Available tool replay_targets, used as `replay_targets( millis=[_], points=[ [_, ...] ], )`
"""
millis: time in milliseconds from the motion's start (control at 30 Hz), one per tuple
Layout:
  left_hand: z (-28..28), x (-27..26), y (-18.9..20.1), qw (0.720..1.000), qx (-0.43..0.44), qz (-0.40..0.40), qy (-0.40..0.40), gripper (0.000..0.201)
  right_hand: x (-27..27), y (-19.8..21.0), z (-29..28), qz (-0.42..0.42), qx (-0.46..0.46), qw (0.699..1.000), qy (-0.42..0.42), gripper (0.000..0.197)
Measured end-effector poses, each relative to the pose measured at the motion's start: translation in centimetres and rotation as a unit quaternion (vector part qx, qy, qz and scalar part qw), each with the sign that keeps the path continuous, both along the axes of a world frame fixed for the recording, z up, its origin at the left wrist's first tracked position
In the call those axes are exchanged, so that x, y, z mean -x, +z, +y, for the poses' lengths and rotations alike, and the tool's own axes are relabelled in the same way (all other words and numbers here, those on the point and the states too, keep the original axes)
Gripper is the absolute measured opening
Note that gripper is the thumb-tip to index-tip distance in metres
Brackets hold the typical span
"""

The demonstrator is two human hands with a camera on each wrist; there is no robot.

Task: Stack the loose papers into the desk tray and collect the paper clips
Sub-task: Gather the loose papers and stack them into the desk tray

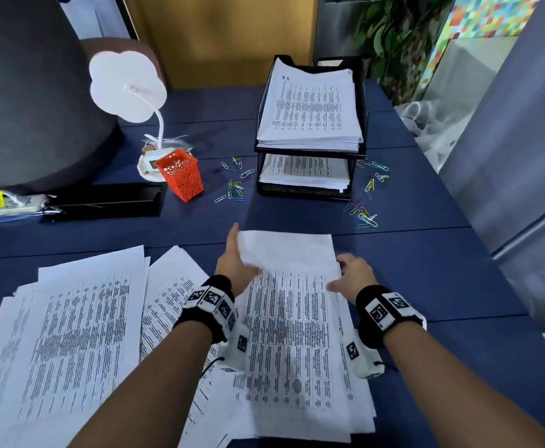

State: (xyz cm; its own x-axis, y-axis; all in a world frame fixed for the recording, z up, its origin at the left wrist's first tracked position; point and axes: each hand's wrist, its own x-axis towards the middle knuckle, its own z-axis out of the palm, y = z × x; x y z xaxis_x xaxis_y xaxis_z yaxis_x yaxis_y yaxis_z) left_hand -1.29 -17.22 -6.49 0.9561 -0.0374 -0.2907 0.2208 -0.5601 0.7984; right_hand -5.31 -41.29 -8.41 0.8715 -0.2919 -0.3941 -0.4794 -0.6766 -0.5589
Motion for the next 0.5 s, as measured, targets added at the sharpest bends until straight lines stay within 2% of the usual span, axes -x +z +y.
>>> replay_targets(
  millis=[100, 200, 267, 367, 500],
  points=[
    [0.3, -0.4, 0.9, 0.988, 0.144, -0.027, 0.040, 0.100, 0.5, 0.4, -0.6, -0.049, -0.090, 0.993, -0.059, 0.070],
    [0.4, -1.3, 2.3, 0.958, 0.273, -0.068, 0.054, 0.089, 0.8, 0.5, -0.7, -0.083, -0.234, 0.964, -0.100, 0.039],
    [0.1, -1.7, 3.3, 0.938, 0.327, -0.092, 0.068, 0.076, 0.7, 1.1, -0.1, -0.100, -0.314, 0.937, -0.113, 0.018],
    [0.0, -1.9, 4.1, 0.927, 0.346, -0.109, 0.095, 0.057, 0.1, 2.6, 0.4, -0.156, -0.379, 0.902, -0.134, 0.014],
    [0.1, -2.1, 4.5, 0.954, 0.248, -0.134, 0.097, 0.033, -1.4, 5.4, 0.6, -0.223, -0.396, 0.879, -0.144, 0.020]
  ],
)
